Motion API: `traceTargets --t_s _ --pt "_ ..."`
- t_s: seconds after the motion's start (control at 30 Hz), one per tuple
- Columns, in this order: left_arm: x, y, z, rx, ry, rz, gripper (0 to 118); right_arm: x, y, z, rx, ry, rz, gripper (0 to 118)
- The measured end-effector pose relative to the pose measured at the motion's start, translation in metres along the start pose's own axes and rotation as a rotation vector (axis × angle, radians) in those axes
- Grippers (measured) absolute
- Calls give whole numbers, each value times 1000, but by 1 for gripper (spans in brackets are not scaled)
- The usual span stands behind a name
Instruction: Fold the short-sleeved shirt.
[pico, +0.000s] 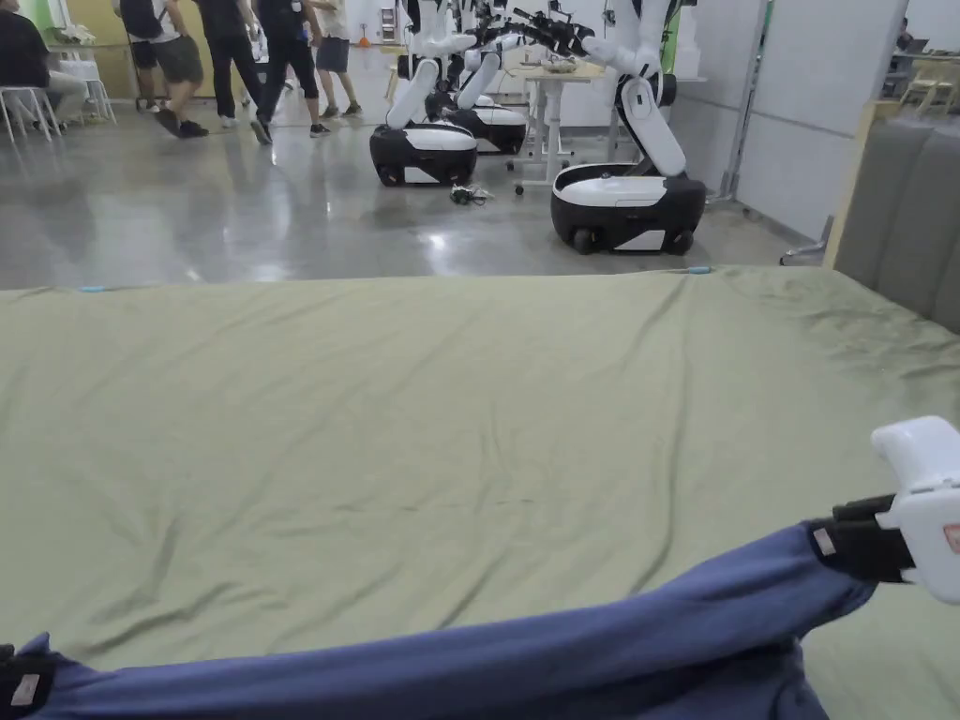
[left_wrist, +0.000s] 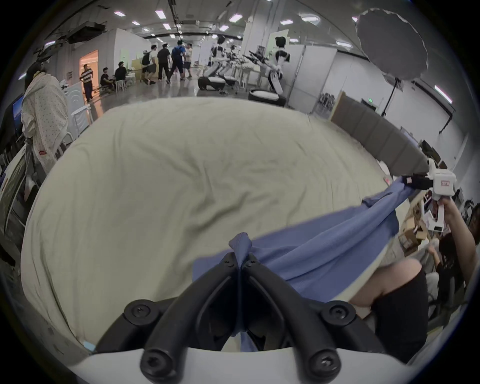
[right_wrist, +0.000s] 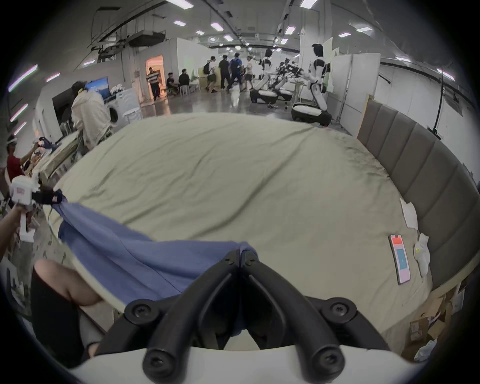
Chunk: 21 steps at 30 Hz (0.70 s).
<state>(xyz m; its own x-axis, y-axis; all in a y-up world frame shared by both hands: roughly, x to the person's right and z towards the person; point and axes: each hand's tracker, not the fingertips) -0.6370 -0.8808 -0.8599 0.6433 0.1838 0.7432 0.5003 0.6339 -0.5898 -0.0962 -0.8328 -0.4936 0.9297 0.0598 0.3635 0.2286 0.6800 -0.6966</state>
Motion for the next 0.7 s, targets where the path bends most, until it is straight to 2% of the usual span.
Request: traceTargets --t_s 0.13,0.27,0.53,0.57,0.6,0.63,0.67,0.7 --pt "8 -37 -8 -38 16 -14 0 -17 -52 -9 -79 -15 46 2" --pt "-4 -54 -15 -51 39 -29 0 -17 -90 -23 -151 -28 13 2" --pt "-6 -75 -20 -41 101 -21 1 -39 -120 -47 -152 -104 58 2" --pt "-3 -77 -20 -34 110 -27 6 -42 -121 -47 -152 -114 57 2" --pt "-2 -77 -19 -29 114 -21 23 -44 -120 -45 -146 -126 53 9" --pt "-4 -77 -14 -17 108 -7 62 -43 -119 -41 -139 -121 48 36" --pt "-7 -77 -5 26 79 27 95 -41 -117 -33 -135 -98 32 62" --pt "-13 -76 6 52 43 57 109 -41 -116 -25 -144 -110 8 84"
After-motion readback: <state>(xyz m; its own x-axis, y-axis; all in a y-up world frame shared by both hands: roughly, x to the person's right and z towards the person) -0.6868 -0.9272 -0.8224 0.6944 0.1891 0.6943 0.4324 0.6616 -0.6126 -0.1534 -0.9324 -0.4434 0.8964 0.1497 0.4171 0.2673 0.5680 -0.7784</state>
